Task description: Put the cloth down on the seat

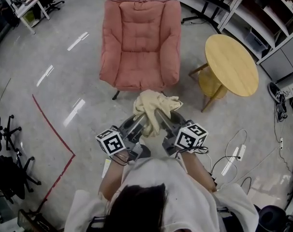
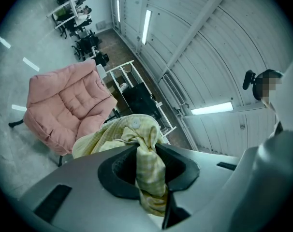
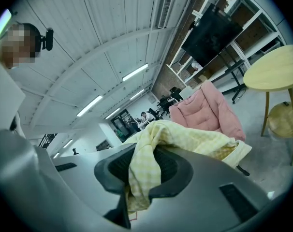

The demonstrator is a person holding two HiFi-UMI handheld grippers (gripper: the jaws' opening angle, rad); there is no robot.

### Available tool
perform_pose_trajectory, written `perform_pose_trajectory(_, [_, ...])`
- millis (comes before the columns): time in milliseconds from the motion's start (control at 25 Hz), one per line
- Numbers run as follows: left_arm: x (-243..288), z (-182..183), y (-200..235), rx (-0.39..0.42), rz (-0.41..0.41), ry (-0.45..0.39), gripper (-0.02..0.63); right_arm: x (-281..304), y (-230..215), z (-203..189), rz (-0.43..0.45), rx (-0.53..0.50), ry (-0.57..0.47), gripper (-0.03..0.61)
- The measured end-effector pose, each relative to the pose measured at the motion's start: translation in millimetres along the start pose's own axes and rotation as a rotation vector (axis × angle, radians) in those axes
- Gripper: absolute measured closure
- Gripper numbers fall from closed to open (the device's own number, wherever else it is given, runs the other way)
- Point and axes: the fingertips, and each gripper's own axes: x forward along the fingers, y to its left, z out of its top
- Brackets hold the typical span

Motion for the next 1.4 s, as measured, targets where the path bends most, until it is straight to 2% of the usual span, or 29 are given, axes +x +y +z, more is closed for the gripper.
perform_pose_trajectory(320, [22,39,38,-0.009,-0.009,0.033,0.511,49,-22,15,-0.034,0.004,-0.007,0.491])
perform_pose_trajectory(760, [22,45,53,0.02,0.015,0.053,0.511,62,-32,8,-0.017,0.037,-0.022,0.491])
perform_pose_trajectory(1040, [12,91,78,0.045,0.008,0.087,0.511,114,-24,9,-0.019,0.097,-0.027,0.491])
perform_pose_trajectory(1400, [24,99,102,-0.001,0.012,0.076,0.511,133,-43,11,-0.042,0.089,-0.002,0.491])
